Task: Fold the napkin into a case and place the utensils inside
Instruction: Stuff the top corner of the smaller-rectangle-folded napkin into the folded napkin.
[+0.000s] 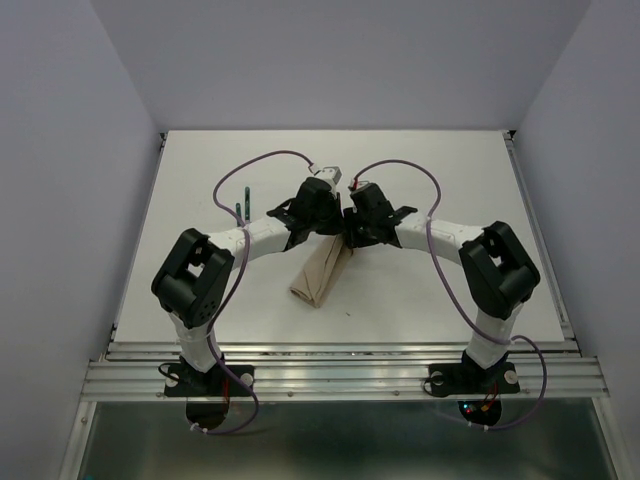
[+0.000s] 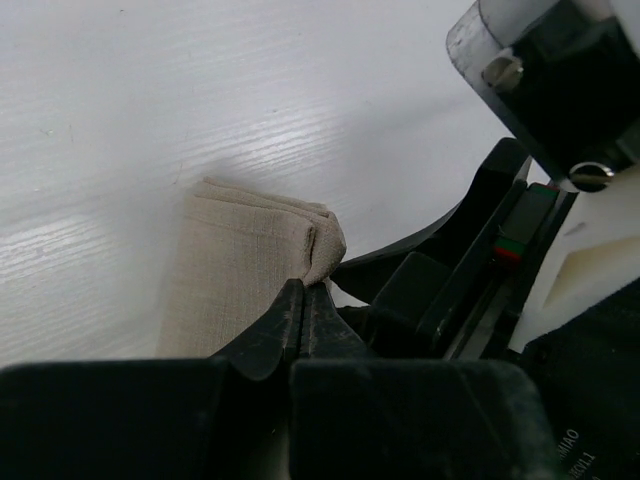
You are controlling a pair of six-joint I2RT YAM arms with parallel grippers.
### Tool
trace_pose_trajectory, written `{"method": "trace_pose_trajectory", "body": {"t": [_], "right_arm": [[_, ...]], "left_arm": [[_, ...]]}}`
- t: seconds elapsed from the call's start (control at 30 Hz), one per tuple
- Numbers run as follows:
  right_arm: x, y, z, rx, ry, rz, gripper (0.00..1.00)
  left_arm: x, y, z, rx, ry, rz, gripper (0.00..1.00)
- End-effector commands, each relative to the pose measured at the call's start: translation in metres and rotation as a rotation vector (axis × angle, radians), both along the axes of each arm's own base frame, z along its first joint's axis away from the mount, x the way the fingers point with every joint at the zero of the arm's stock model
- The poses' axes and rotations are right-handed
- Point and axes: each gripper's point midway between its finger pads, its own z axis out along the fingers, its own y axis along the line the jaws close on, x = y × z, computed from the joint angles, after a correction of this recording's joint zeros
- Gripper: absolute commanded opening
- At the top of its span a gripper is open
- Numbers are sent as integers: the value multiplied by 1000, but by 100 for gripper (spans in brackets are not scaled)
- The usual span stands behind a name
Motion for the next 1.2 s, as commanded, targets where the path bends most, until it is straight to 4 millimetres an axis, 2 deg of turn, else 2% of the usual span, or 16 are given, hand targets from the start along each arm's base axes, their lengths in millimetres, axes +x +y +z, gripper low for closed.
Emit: {"method": "trace_pose_trajectory", "body": {"t": [0.0,0.17,0.43,0.57,0.77,0.83,0.87,0.9,0.93,1.07,1.17], "right_arm": [[13,11,7,-9,-50,4,38],[17,8,4,-23,-54,-26,26],[19,8,2,-15,-50,-52,26],[20,9,8,1,-64,-63,33],[21,12,5,5,-56,-59,32],[21,12,2,3,-50,-61,29],[22,11,2,1,-52,-74,22],[23,10,3,-1,-55,-78,22],[23,10,4,0,-59,-83,16],[26,5,10,3,-77,-127,1],[26,1,14,4,-91,-152,1]], "left_arm": [[3,-7,32,-73,-66,-11,0],[2,-7,32,-73,-66,-12,0],[2,-6,29,-72,-58,-8,0],[0,-6,26,-70,-52,-10,0],[0,-7,28,-78,-53,-12,0],[0,-7,28,-77,-54,-13,0],[0,-7,28,-77,-54,-13,0],[0,-7,27,-77,-52,-16,0],[0,-7,27,-75,-52,-15,0],[-1,-7,24,-70,-44,-16,0],[-1,-7,19,-60,-29,-15,0]]}}
